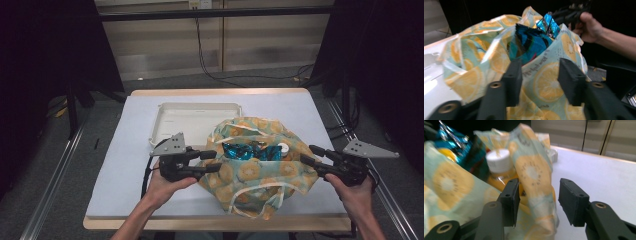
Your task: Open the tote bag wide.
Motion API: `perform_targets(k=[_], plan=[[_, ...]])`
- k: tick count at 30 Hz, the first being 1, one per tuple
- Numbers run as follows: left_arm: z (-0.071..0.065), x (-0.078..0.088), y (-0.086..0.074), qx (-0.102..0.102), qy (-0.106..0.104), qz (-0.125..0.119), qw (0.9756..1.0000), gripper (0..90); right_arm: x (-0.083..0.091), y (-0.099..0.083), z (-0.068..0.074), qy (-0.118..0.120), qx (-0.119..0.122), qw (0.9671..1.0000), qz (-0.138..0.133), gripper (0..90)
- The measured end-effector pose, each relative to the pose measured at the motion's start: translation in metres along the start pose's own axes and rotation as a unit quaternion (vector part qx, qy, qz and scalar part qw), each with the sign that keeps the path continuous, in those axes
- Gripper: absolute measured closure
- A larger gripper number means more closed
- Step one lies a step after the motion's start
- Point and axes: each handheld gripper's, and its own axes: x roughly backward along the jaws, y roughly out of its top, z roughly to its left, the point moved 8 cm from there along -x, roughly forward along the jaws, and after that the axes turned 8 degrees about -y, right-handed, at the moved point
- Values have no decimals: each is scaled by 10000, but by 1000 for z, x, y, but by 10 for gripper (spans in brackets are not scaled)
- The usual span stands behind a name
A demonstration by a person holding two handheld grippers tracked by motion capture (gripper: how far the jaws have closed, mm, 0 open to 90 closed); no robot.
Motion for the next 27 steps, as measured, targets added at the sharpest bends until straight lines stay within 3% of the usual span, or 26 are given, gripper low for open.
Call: perform_targets(k=[5,7,8,12,13,19,23,27], plan=[[3,-17,-4,2,-13,89,10000,452,8,13,6,81,23,9999,-140,504],[3,-22,-8,-96,81,301,9995,455,8,14,7,93,60,9998,-161,504],[1,-24,-11,-181,38,367,9992,493,8,16,7,102,18,9998,-163,504],[-5,-28,-23,-234,-178,633,9976,859,13,21,12,125,101,9995,-280,505],[-6,-27,-24,-197,-217,627,9976,890,15,23,14,90,133,9993,-325,506],[-15,-14,-28,-183,-300,690,9970,900,26,27,32,402,163,9986,-315,506],[-23,-8,-36,-130,-345,689,9969,900,26,20,48,563,274,9978,-219,505],[-29,-8,-47,-81,-415,847,9955,900,19,7,57,638,312,9975,-9,499]])
